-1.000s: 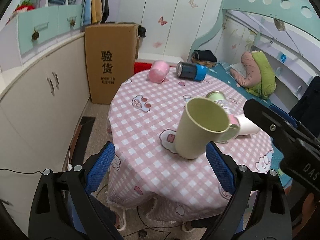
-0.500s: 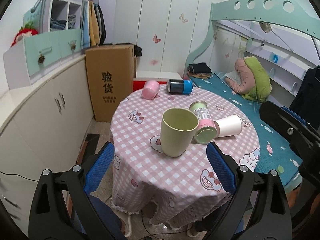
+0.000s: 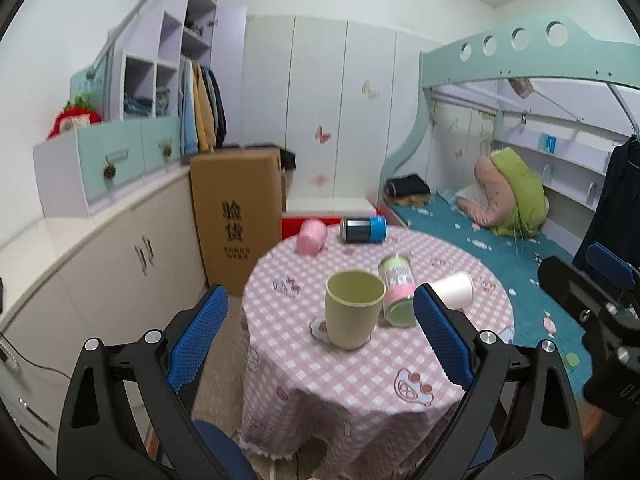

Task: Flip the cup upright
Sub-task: 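Open the right tool and withdraw both tools from the upright cup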

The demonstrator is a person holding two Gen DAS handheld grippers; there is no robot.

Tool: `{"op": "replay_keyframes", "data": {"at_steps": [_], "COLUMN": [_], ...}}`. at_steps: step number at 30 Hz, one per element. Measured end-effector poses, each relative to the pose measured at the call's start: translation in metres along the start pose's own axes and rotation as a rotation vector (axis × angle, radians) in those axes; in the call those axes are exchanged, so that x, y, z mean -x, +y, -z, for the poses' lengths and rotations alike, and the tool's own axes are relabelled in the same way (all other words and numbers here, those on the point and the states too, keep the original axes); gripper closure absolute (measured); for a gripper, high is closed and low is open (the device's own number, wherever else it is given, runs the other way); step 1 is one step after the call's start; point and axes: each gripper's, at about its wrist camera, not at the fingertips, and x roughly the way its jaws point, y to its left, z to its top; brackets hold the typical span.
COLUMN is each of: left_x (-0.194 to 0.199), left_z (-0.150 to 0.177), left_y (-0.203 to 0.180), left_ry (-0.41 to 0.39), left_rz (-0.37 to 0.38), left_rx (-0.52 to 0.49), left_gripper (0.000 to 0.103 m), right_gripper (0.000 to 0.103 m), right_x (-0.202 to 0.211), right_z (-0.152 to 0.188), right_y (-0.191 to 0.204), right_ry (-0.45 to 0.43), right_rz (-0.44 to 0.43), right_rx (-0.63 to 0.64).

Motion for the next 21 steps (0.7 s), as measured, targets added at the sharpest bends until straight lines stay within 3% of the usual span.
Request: {"op": "replay_keyframes", "data": {"at_steps": [5, 21], "left_x": [0.011, 0.018], "left_z": [-0.004, -0.008], "left_y": [-0.004, -0.013], "left_ry": [-0.047, -0.069], "left_rz": [0.013, 0.012], "left_rx": [-0.010, -0.016], "left_gripper": [0.009, 0.008], "right_gripper": [0.008, 0.007], "right_x": [0.006, 0.014], "right_z": [0.002, 0.003], "right_y": [-0.002, -0.002], "right_ry": [-0.018, -0.031], "right_rz": [0.008, 0.008], "right_rx": [0.003, 0.000]}}
